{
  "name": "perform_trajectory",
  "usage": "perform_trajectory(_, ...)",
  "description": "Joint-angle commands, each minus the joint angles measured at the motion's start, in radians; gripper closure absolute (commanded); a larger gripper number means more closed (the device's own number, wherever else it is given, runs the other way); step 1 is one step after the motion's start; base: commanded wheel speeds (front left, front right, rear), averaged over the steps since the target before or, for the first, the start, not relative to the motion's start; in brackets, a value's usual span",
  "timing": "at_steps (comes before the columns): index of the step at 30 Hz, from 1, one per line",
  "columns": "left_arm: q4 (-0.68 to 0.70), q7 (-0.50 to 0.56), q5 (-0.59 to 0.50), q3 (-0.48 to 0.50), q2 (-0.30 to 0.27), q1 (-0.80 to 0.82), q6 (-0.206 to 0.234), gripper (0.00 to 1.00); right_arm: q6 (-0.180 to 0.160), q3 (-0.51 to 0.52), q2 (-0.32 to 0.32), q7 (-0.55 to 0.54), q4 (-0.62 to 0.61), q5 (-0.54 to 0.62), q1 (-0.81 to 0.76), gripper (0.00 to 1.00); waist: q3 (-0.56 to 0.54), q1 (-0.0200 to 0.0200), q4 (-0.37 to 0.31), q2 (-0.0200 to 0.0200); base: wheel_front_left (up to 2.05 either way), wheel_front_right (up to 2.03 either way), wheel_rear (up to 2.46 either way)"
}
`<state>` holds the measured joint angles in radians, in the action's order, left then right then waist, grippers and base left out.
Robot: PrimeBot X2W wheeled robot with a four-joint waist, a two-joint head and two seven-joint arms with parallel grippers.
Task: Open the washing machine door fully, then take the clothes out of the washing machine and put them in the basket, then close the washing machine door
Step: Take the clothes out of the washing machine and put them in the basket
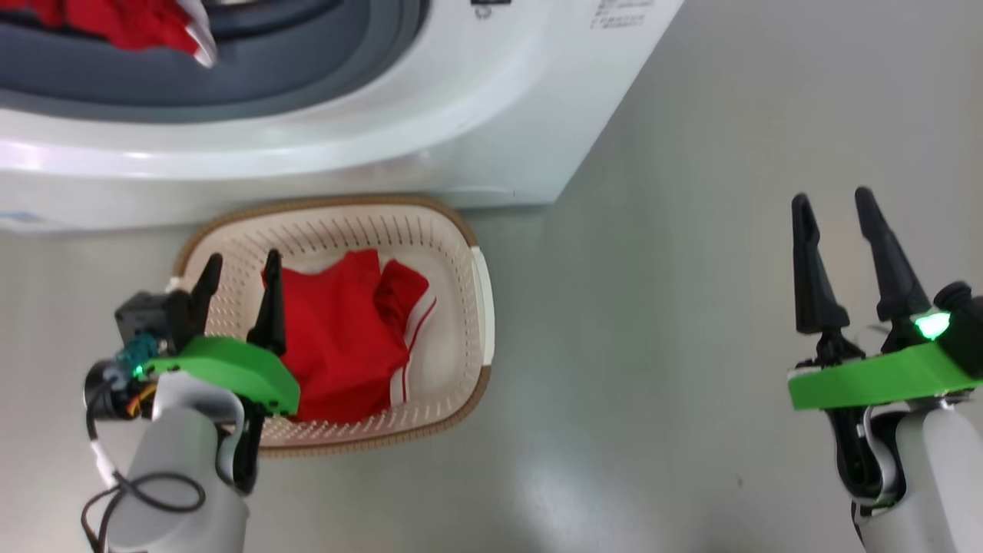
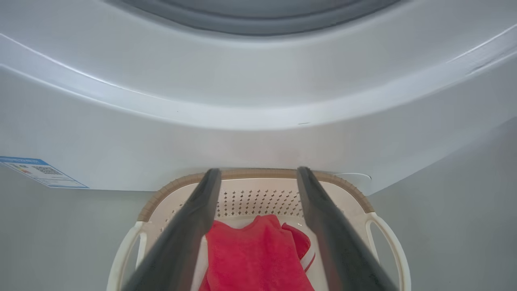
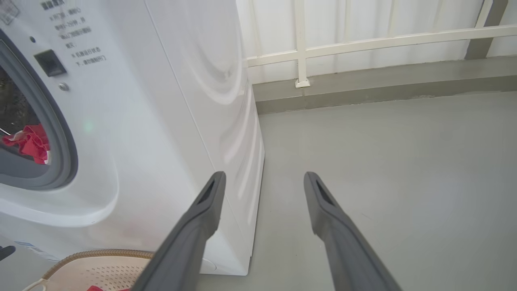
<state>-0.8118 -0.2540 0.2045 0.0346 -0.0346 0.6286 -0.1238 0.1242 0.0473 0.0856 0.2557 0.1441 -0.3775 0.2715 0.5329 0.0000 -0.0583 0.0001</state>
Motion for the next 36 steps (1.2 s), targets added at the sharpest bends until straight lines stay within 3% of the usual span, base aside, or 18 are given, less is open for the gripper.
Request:
perform_trajectory(1, 0.039, -0.008, -0.009, 0.032, -0.022, -0.047, -0.004, 0.00, 0.007, -0.025, 0.008, 0.006, -0.016, 0.001, -0.031, 0.00, -0.067, 0.0000, 0.006, -0.0001, 0.00, 0.00, 0.00)
perform_trajectory(17, 0.300, -0.008, -0.043, 0.050, -0.017, -0.269, -0.007, 0.00, 0.007, -0.025, 0.020, 0.006, 0.010, -0.002, -0.150, 0.00, -0.267, 0.0000, 0.018, -0.0001, 0.00, 0.00, 0.00)
perform_trajectory(36, 0.548, -0.008, -0.033, 0.042, -0.016, -0.523, -0.006, 0.00, 0.007, 0.003, 0.030, 0.006, -0.004, -0.001, -0.301, 0.00, -0.393, 0.0000, 0.052, -0.0001, 0.00, 0.00, 0.00)
